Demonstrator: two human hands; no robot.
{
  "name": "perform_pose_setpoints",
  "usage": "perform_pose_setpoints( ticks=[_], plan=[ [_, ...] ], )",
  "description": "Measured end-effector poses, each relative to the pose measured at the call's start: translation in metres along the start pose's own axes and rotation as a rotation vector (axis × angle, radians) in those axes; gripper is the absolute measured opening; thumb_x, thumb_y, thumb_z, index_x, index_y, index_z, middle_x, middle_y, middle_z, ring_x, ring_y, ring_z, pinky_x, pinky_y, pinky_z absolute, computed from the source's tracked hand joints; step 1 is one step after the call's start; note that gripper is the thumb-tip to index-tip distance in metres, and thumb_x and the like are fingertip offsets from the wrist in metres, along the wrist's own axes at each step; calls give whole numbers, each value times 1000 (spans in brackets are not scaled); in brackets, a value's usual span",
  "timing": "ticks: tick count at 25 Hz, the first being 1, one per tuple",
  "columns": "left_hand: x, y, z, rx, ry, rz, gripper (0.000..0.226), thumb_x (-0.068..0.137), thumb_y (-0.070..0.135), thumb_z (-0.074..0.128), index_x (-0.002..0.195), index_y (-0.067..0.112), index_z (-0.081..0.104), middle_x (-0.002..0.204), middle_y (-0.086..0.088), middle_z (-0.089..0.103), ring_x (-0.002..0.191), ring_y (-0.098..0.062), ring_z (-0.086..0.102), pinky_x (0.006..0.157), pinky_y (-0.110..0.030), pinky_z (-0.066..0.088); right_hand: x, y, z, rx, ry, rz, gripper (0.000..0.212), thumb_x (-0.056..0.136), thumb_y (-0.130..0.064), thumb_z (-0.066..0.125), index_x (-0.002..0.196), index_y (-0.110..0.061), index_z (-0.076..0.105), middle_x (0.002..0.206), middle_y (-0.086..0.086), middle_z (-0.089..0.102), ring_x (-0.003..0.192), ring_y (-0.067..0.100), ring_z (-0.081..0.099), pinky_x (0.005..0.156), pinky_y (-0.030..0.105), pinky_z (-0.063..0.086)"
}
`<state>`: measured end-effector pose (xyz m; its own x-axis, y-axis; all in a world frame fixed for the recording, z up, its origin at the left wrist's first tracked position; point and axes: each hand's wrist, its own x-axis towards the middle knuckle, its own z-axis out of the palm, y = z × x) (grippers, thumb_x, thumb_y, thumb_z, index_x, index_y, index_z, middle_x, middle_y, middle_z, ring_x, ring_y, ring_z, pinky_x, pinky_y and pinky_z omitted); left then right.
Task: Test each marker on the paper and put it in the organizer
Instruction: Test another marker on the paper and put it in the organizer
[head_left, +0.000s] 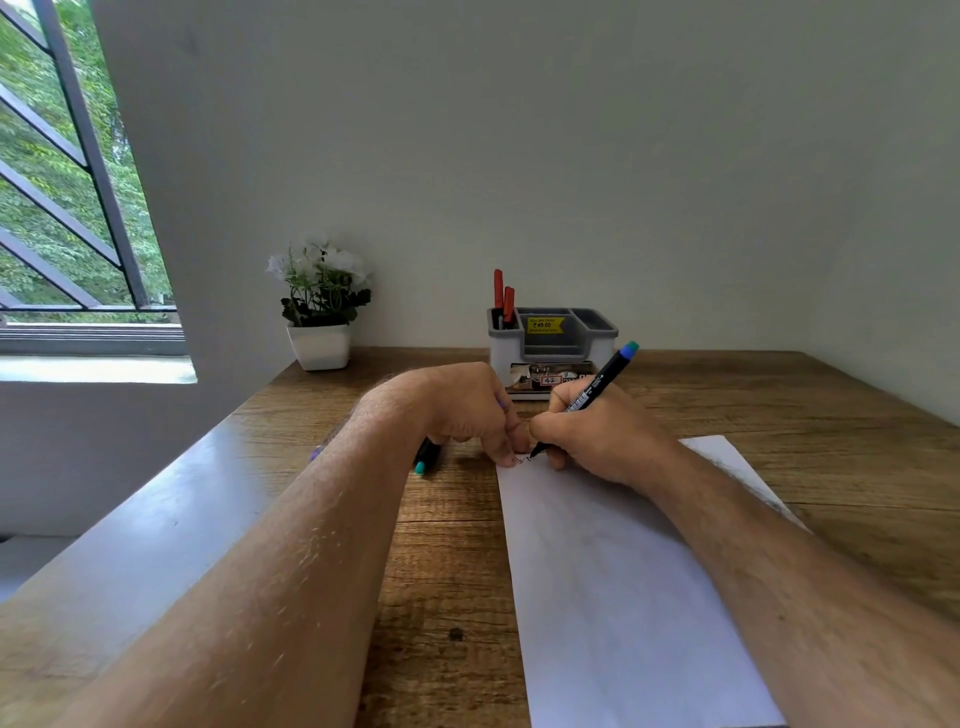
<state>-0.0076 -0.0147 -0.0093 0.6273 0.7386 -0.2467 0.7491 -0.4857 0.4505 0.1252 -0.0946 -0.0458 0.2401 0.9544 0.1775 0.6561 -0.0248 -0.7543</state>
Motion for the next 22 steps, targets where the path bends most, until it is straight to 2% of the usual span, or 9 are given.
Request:
perform_pose_setpoints(
  ticks=[4,7,14,18,22],
  plan=[
    [4,-3,0,12,-5,-10,14,81,17,76,85,29,73,104,7,65,110,-21,53,87,-38,42,-2,-1,-1,1,0,-8,25,80,-19,69,59,-18,56,51,-2,62,44,4,52,52,25,42],
    [6,-3,0,22,-6,-6,19,80,17,78,75,33,69,94,11,65,110,-22,54,96,-42,43,-4,-2,1,-40,-2,-10,23,83,-22,68,62,-19,60,54,-4,65,42,-3,53,51,21,40],
    [4,-5,1,15,4,14,21,79,16,78,75,35,70,90,15,63,102,-17,54,95,-43,45,-4,-2,0,-7,2,-12,23,80,-20,71,61,-16,58,56,3,64,53,12,57,55,27,46],
    [3,-4,0,14,5,18,19,80,17,78,78,34,70,89,15,61,90,-12,52,83,-38,45,-4,-3,1,-27,23,-21,25,78,-22,73,60,-16,58,55,3,62,52,11,56,54,26,43],
    [1,-2,0,27,-26,21,18,81,15,77,86,32,72,95,14,63,102,-17,52,92,-42,46,-3,-3,0,-33,63,2,24,77,-21,73,61,-14,56,62,7,62,59,15,56,53,25,41]
  ],
)
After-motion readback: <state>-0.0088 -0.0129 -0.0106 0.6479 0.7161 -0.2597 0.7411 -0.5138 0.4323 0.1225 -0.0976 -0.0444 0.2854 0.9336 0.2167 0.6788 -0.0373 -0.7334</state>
